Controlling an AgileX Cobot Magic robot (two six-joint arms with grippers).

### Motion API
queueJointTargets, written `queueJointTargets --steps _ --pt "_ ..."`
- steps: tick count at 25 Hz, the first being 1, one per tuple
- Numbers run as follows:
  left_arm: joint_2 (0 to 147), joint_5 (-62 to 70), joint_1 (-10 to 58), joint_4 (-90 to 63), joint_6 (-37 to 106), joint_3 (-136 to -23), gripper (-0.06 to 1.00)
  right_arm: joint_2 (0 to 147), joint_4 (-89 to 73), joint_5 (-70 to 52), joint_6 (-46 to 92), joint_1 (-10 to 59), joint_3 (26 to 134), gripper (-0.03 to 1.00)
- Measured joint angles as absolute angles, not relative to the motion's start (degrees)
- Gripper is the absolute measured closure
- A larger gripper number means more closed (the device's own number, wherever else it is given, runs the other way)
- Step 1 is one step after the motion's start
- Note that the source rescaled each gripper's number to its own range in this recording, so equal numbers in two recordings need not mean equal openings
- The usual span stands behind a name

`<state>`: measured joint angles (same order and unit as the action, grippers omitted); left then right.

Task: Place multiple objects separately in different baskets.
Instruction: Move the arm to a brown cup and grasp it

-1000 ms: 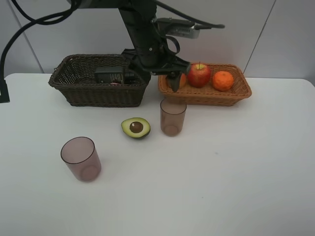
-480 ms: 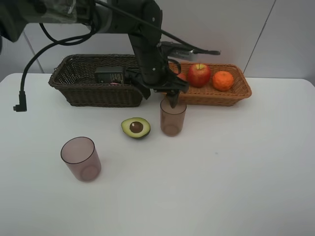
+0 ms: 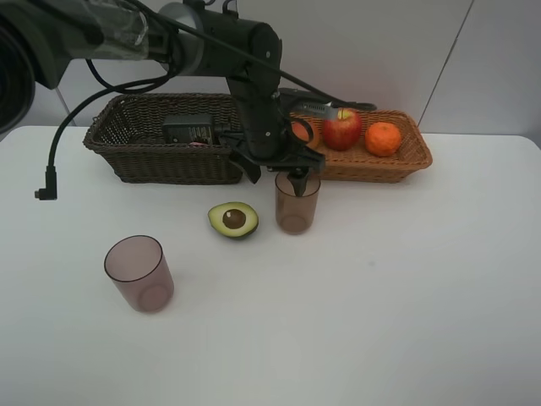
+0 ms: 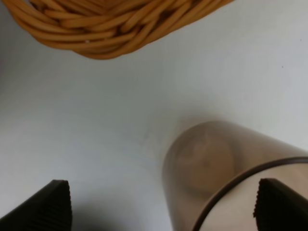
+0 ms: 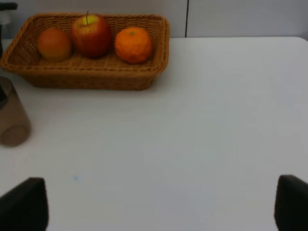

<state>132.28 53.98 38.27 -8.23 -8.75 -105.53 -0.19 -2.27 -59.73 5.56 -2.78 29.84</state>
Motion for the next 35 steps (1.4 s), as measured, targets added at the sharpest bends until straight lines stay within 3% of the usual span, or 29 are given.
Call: queueJointTargets --steps 10,13,20,25,35 --pt "133.07 53.93 38.27 -9.08 -8.75 -105.53 -0.02 -0.19 -2.27 -59.73 5.56 -2.78 29.84 -0.03" --pt "133.07 53.93 38.27 -9.43 -8.75 -105.53 0.12 -0.19 -2.27 -59.73 5.56 -2.78 29.84 -0.03" --pt "133.07 53.93 38.27 -9.47 -8.75 -105.53 0.66 -0.19 -2.27 -59.73 5.56 -2.78 29.84 -0.03" --pt "133.07 53.80 38.27 -9.73 -8.75 -105.53 0.89 -0.19 -2.27 -59.73 5.56 -2.78 29.84 -0.03" --pt "133.07 52.88 38.27 -12.06 -8.75 -105.53 0.93 -0.19 -2.27 -59.73 5.56 -2.78 29.84 -0.03"
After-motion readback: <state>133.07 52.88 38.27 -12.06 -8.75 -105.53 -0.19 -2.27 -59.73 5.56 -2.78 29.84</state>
